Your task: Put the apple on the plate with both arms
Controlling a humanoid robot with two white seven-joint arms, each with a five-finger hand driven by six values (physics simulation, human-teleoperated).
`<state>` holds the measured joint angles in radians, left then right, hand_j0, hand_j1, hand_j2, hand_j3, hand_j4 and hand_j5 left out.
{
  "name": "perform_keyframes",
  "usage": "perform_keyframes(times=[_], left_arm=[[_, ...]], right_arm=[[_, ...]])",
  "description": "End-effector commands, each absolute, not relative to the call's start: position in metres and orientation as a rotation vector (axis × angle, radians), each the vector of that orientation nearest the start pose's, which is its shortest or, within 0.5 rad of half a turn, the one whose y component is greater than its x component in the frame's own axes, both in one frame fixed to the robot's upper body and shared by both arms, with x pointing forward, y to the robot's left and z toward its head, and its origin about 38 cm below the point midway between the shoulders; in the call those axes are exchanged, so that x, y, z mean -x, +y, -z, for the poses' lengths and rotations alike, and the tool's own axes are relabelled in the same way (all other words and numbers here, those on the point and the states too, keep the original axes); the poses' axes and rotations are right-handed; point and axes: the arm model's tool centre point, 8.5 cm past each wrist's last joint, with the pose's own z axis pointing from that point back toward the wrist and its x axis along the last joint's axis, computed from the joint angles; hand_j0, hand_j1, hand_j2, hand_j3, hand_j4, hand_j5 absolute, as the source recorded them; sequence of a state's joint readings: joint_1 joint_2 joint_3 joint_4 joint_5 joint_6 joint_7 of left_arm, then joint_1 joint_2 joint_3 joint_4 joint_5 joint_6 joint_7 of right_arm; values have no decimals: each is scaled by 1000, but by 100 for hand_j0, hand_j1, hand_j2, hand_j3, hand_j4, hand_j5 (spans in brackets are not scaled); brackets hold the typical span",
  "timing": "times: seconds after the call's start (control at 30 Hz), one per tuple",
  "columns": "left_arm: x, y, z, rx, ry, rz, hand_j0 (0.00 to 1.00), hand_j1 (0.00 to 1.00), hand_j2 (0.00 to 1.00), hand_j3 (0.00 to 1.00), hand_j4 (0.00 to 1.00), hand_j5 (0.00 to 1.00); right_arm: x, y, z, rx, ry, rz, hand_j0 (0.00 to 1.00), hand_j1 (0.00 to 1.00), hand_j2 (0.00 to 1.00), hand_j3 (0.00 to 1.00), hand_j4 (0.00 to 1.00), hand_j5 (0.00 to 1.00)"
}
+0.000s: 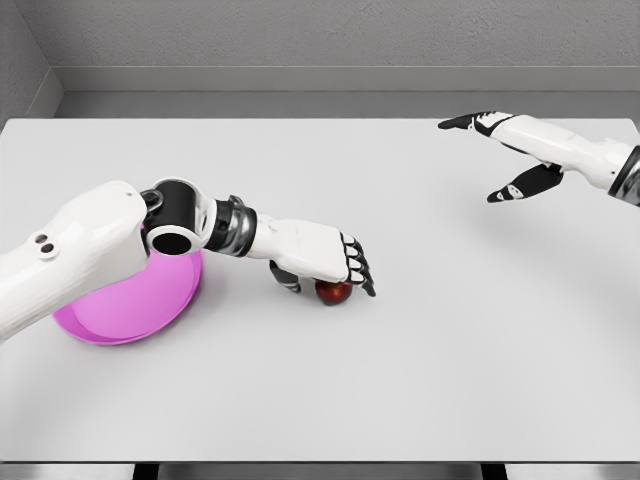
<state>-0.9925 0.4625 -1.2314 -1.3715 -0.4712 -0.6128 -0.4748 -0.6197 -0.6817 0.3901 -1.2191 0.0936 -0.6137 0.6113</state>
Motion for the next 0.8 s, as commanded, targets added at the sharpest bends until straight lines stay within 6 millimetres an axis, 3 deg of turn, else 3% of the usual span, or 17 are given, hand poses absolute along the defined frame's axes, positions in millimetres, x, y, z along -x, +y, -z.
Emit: perform_keyframes(times=[0.0, 0.5, 0.6, 0.77], left_arm=[[-421, 86, -166, 30, 1570, -2883, 88, 88, 88, 88, 88, 88], [-417, 80, -161, 20, 1537, -2877, 83, 83, 83, 83, 83, 83], [-416, 79, -160, 18, 1532, -2877, 70, 70, 70, 70, 70, 70], [-416, 79, -160, 18, 1530, -2878, 58, 58, 58, 58, 58, 58]], right_arm=[[-465, -336, -227, 216, -1658, -1600, 100, 100, 100, 100, 100, 100], [-466, -335, -227, 213, -1660, -1599, 100, 100, 100, 100, 100, 100], [-466, -335, -228, 215, -1661, -1600, 100, 100, 100, 100, 100, 100], [-466, -335, -227, 213, -1660, -1599, 100, 100, 100, 100, 100, 100]])
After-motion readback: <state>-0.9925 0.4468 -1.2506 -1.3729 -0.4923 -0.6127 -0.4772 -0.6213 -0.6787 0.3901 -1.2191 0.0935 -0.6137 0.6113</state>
